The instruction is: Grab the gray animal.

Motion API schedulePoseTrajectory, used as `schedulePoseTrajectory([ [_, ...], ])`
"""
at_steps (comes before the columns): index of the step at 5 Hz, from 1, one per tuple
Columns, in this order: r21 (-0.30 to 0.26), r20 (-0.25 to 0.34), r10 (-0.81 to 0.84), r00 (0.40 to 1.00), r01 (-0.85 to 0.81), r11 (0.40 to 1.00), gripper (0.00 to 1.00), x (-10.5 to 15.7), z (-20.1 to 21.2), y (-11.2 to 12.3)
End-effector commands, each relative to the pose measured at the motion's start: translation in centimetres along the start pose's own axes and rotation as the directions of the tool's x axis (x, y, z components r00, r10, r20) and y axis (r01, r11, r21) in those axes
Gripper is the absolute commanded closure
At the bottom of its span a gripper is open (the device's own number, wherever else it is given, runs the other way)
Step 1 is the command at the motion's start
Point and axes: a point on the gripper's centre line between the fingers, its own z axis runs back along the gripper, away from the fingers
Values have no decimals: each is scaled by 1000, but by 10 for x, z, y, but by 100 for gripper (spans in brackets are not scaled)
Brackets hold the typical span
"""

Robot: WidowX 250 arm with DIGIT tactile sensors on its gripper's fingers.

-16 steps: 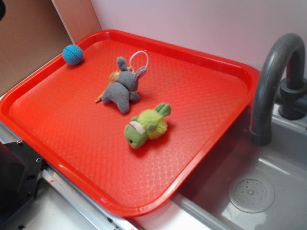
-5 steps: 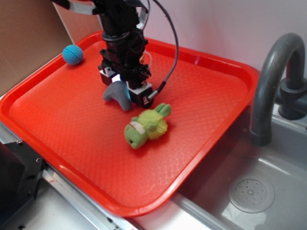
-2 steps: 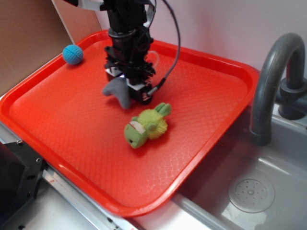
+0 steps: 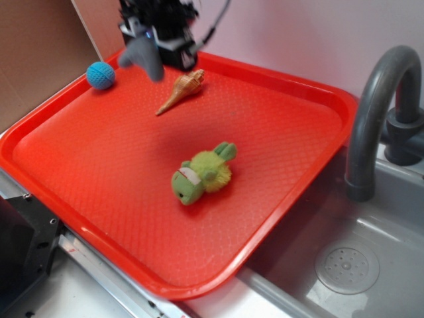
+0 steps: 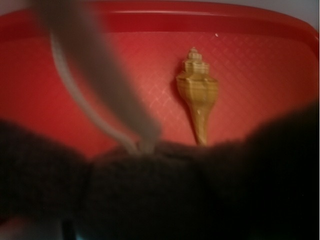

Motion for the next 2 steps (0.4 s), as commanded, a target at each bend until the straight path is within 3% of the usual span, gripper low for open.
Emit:
schedulePoseTrajectory([
  [1, -132, 186, 78, 980, -54, 990, 100, -33, 91, 14],
  [2, -132, 186, 78, 980, -54, 990, 0, -33, 91, 14],
])
